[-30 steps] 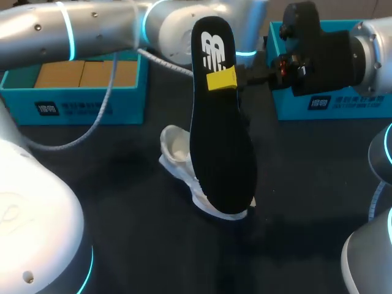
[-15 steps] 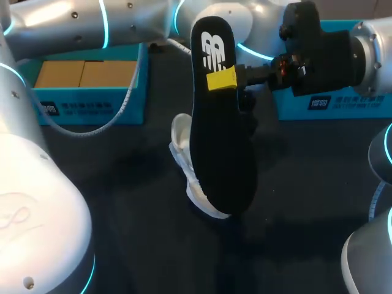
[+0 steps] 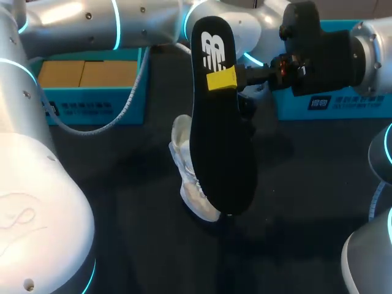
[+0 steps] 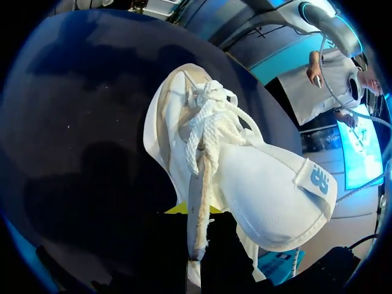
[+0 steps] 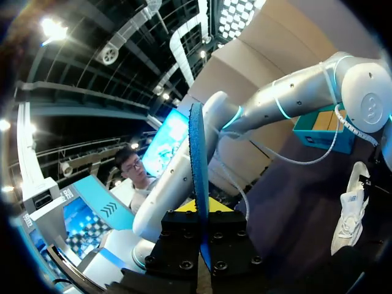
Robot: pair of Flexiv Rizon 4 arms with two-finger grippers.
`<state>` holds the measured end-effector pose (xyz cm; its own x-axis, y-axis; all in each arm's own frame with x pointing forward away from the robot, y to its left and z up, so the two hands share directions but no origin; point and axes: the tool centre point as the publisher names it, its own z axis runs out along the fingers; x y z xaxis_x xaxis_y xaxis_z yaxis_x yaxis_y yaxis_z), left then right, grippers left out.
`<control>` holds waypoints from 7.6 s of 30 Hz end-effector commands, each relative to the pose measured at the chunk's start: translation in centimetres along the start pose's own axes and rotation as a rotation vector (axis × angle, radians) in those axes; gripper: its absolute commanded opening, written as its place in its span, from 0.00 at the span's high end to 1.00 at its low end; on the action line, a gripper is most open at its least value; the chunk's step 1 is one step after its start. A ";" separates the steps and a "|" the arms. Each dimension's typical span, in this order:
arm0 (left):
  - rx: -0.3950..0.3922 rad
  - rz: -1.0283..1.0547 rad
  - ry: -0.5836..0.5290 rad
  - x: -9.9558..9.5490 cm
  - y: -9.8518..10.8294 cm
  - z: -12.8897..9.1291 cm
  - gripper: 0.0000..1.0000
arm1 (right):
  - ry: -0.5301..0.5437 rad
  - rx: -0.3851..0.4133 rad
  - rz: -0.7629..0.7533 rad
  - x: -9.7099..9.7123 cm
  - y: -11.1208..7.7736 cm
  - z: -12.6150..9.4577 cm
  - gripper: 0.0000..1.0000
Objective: Take the shoe out of the shoebox, open the shoe tongue, remove and reinsert the insole, then place the shoe into the shoebox
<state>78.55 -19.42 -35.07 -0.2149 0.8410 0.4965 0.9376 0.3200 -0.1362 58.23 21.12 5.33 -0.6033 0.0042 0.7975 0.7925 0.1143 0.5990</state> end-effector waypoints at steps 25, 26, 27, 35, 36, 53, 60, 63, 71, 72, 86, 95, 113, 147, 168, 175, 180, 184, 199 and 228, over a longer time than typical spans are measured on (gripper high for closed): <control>-0.042 0.189 0.062 -4.5 -1.2 -0.3 1.00 | 0.000 0.001 0.001 -0.1 0.2 0.4 1.00; -0.042 0.204 0.069 -4.4 -1.2 -0.1 1.00 | 0.000 0.001 0.001 -0.1 0.2 0.4 1.00; -0.042 0.209 0.071 -4.4 -1.3 0.1 1.00 | 0.000 0.001 0.001 -0.1 0.2 0.4 1.00; -0.048 0.244 0.087 -4.7 -1.7 1.2 1.00 | 0.000 0.001 0.001 -0.1 0.2 0.4 1.00; -0.047 0.246 0.088 -4.8 -1.8 1.2 1.00 | 0.000 0.001 0.001 -0.1 0.2 0.4 1.00; -0.052 0.233 0.089 -4.9 -2.1 0.8 0.00 | 0.000 0.001 0.001 -0.1 0.2 0.4 1.00; -0.047 0.216 0.001 -4.5 -1.9 -1.7 0.00 | 0.000 0.001 0.001 -0.1 0.2 0.4 1.00; -0.039 0.204 -0.048 -4.1 -1.6 -2.6 0.00 | 0.000 0.001 0.001 -0.1 0.2 0.4 1.00; -0.051 0.179 -0.151 -3.6 -0.9 -5.5 0.00 | 0.000 0.001 0.001 -0.1 0.2 0.4 1.00; -0.051 0.181 -0.165 -3.4 -0.8 -5.9 0.00 | 0.000 0.001 0.001 -0.1 0.2 0.4 1.00; -0.034 0.145 -0.406 -0.8 2.2 -10.7 0.00 | 0.000 0.001 0.001 -0.1 0.2 0.4 1.00; -0.048 0.146 -0.523 0.9 2.8 -12.8 0.00 | -0.107 -0.110 0.089 -2.0 1.3 -2.5 1.00; -0.050 0.217 -0.747 6.1 3.4 -14.6 0.00 | -0.189 -0.149 0.347 -7.5 2.3 -6.8 1.00; -0.067 0.375 -1.200 10.8 0.5 -18.0 0.00 | -0.258 -0.479 0.783 -15.9 6.8 -11.2 1.00; -0.070 0.442 -1.274 12.0 -1.5 -19.0 0.00 | -0.222 -0.510 0.810 -18.8 9.0 -10.9 1.00; -0.070 0.442 -1.274 12.0 -1.5 -19.0 0.00 | -0.214 -0.461 0.835 -21.2 9.5 -11.5 1.00; -0.070 0.442 -1.274 12.0 -1.5 -19.0 0.00 | -0.198 -0.420 0.858 -23.1 10.0 -11.8 1.00; -0.070 0.442 -1.274 12.0 -1.5 -19.0 0.00 | -0.181 -0.406 0.871 -24.1 10.5 -12.0 1.00; -0.105 0.398 -1.621 13.5 -1.4 -21.8 0.00 | -0.039 -0.346 0.970 -25.9 12.0 -10.9 1.00; -0.091 0.362 -1.912 11.4 -1.0 -25.8 0.00 | 0.037 -0.269 1.046 -25.8 13.8 -6.0 1.00</control>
<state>81.90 -20.68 -6.74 0.0482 0.1837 -0.9818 0.9945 0.0827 0.0643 84.63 15.82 -6.34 0.3827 -0.0572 0.9221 0.9093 -0.1532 -0.3869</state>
